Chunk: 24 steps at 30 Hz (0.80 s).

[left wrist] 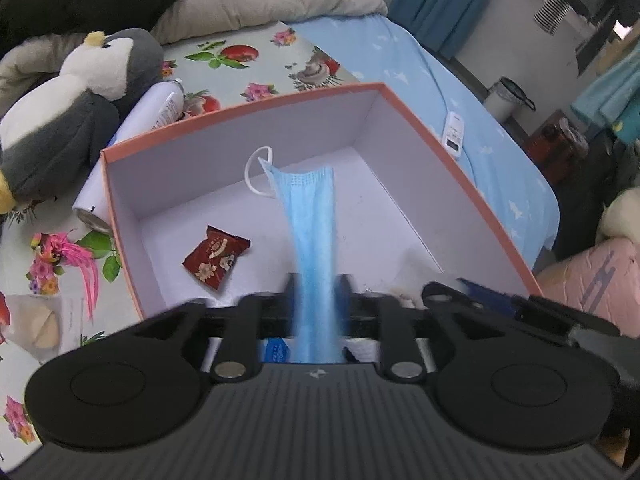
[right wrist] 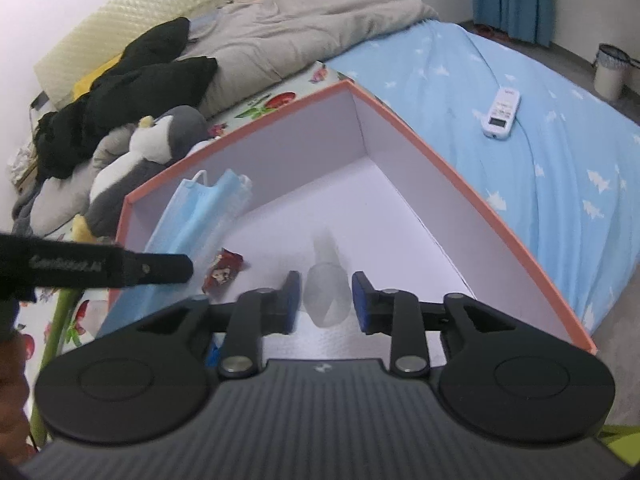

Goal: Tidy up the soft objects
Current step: 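Carry the mask and clear piece with both grippers over the pink box, then open both grippers to drop the mask and clear piece into the box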

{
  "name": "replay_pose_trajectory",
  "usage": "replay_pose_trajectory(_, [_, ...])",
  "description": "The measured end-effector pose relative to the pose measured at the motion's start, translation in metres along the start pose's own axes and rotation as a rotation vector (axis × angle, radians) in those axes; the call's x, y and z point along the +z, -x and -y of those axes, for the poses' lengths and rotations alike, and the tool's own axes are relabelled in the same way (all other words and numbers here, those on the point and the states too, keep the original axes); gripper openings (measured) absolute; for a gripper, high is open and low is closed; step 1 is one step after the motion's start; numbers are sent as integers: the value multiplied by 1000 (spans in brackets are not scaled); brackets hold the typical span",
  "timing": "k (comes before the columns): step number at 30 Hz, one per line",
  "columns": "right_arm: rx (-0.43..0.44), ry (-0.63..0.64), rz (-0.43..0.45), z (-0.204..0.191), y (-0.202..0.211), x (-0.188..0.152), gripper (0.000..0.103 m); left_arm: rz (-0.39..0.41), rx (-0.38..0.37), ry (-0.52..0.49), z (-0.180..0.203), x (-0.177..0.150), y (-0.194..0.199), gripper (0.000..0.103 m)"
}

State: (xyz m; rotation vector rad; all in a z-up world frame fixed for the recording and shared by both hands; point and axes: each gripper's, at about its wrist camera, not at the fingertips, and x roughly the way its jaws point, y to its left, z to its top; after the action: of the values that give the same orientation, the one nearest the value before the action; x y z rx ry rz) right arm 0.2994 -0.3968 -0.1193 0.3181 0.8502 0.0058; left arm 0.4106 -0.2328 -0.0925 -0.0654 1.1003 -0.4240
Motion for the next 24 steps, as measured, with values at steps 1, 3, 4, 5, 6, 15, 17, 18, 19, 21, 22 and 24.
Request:
replay_pose_trajectory(1, [0, -5, -1, 1, 0, 0, 50, 7, 6, 0, 0, -1, 2, 63])
replay_pose_trajectory(3, [-5, -15, 14, 0, 6, -1, 56, 33, 7, -6, 1, -3, 9, 64])
replay_pose_trajectory(4, [-8, -16, 19, -1, 8, 0, 56, 37, 4, -6, 1, -3, 12, 64])
replay_pose_trajectory(5, [-8, -17, 23, -1, 12, 0, 56, 42, 2, -4, 2, -4, 17, 64])
replay_pose_trajectory(6, [-5, -19, 29, -2, 16, -1, 56, 51, 0, -4, 2, -5, 22, 64])
replay_pose_trajectory(15, [25, 5, 109, -23, 73, -12, 56, 141, 10, -8, 3, -35, 96, 65])
replay_pose_trajectory(17, [35, 14, 129, -30, 89, -16, 56, 164, 14, -7, 3, -46, 115, 65])
replay_pose_trajectory(18, [39, 18, 138, -33, 96, -19, 56, 175, 16, -8, 2, -51, 124, 65])
replay_pose_trajectory(19, [44, 21, 148, -37, 104, -21, 56, 186, 18, -8, 2, -56, 133, 65])
replay_pose_trajectory(21, [55, 28, 166, -43, 118, -26, 56, 207, 17, -8, 2, -67, 152, 65])
replay_pose_trajectory(22, [59, 34, 176, -46, 126, -29, 56, 218, 16, -10, 2, -72, 161, 65])
replay_pose_trajectory(24, [66, 38, 193, -51, 140, -34, 56, 242, 20, -14, 2, -82, 179, 65])
